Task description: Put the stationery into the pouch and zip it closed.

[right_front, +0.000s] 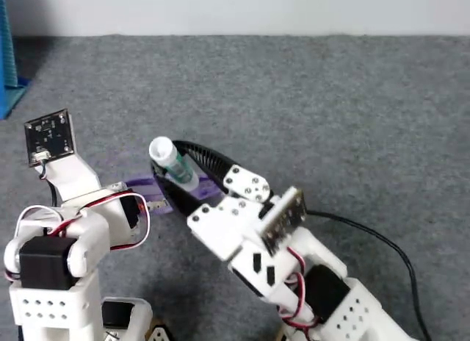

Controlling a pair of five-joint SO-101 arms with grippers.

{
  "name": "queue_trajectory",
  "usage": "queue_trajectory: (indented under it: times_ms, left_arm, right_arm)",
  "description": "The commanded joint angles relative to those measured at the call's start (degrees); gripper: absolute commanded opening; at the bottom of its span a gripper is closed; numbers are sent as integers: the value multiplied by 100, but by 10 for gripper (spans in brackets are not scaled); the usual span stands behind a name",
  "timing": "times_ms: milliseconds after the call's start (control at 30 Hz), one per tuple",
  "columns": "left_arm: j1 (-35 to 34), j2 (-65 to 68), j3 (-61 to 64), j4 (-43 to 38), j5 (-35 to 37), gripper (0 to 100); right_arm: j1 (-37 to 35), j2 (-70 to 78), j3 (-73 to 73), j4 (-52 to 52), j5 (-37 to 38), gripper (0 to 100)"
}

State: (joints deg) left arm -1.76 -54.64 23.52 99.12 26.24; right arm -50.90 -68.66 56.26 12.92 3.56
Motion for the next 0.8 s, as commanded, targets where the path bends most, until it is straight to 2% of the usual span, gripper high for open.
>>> queue_trajectory:
  times_ms: [0,333,533,667,767]
  left_arm:
    - [26,18,-268,35,62,11]
    - [26,18,-268,35,62,11]
    - [0,-18,-268,44,62,11]
    - [0,-18,-268,44,62,11]
    - [0,-18,-268,44,62,11]
  right_arm:
    - [-233,-356,79,268,18,7]
    - [-365,-268,114,347,18,7]
    - [13,382,123,400,0,9]
    - [180,259,264,470,-360,9]
    - [180,-48,273,980,-352,32]
